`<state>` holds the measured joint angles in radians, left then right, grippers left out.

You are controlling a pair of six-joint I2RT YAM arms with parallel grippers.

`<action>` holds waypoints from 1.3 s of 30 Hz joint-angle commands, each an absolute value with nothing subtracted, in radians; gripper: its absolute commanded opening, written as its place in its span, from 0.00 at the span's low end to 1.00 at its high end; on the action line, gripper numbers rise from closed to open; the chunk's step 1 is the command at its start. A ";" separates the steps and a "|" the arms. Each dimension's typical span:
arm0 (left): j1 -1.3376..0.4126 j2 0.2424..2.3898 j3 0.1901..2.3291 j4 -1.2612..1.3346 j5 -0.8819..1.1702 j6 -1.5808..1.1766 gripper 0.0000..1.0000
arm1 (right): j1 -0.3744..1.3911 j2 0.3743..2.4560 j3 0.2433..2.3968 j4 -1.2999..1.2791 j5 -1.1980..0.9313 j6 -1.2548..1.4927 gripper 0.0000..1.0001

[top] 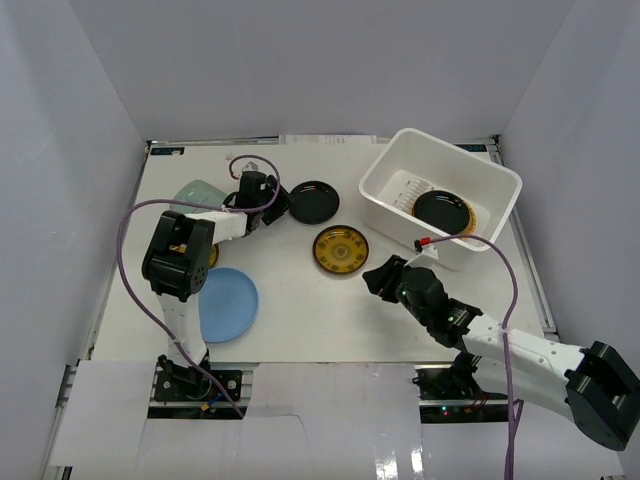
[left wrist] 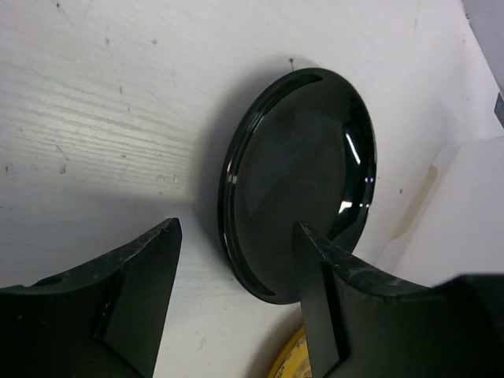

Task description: Place the plates into the plastic bin on the countertop

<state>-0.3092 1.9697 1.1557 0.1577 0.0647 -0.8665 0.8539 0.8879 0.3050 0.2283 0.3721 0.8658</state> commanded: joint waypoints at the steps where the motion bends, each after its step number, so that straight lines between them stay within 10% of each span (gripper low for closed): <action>1: -0.302 2.002 1.167 0.201 0.109 -0.908 0.68 | 0.861 0.946 0.270 0.393 0.500 0.986 0.52; 16: -0.290 2.068 1.190 0.252 0.141 -0.930 0.00 | 0.801 1.417 0.377 0.564 0.548 1.160 0.52; 25: -0.275 1.833 1.033 0.284 0.098 -0.943 0.00 | 0.752 1.591 0.457 0.620 0.494 1.189 0.48; 30: -0.275 1.602 0.898 0.291 0.069 -0.956 0.00 | 0.752 1.637 0.485 0.643 0.473 1.206 0.08; 39: -0.273 1.264 0.868 0.236 0.092 -0.953 0.00 | 0.778 1.189 0.426 0.599 0.451 0.942 0.08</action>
<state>-0.2768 1.3552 0.8440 0.2379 0.0685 -0.9478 0.7692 1.3563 0.3611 0.5911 0.4320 1.0851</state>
